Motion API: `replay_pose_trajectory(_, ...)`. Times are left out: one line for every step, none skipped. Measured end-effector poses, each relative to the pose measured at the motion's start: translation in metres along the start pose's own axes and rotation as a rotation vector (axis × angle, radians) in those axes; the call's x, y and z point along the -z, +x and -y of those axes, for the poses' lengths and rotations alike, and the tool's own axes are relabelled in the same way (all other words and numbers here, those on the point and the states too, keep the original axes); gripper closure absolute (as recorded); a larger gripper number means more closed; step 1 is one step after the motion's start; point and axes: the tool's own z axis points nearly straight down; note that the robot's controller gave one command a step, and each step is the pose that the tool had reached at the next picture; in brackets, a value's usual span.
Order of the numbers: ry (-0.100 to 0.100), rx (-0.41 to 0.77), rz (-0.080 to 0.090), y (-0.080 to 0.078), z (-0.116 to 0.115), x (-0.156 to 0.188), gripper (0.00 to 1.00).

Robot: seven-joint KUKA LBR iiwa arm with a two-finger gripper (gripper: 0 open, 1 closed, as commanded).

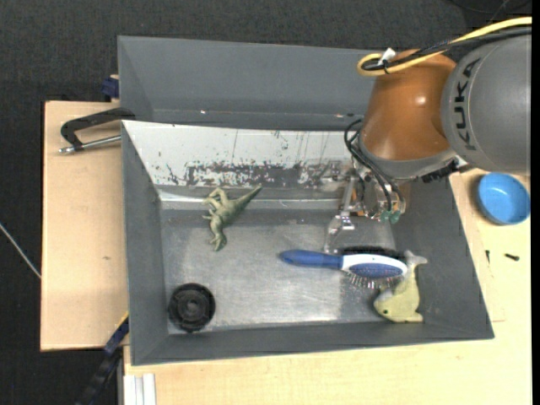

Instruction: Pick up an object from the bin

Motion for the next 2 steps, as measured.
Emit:
replay_pose_trajectory(0.0,0.104,0.005,0.02,0.024,-0.078,0.0)
replay_pose_trajectory(-0.001,0.186,0.006,-0.004,-0.001,-0.053,0.0)
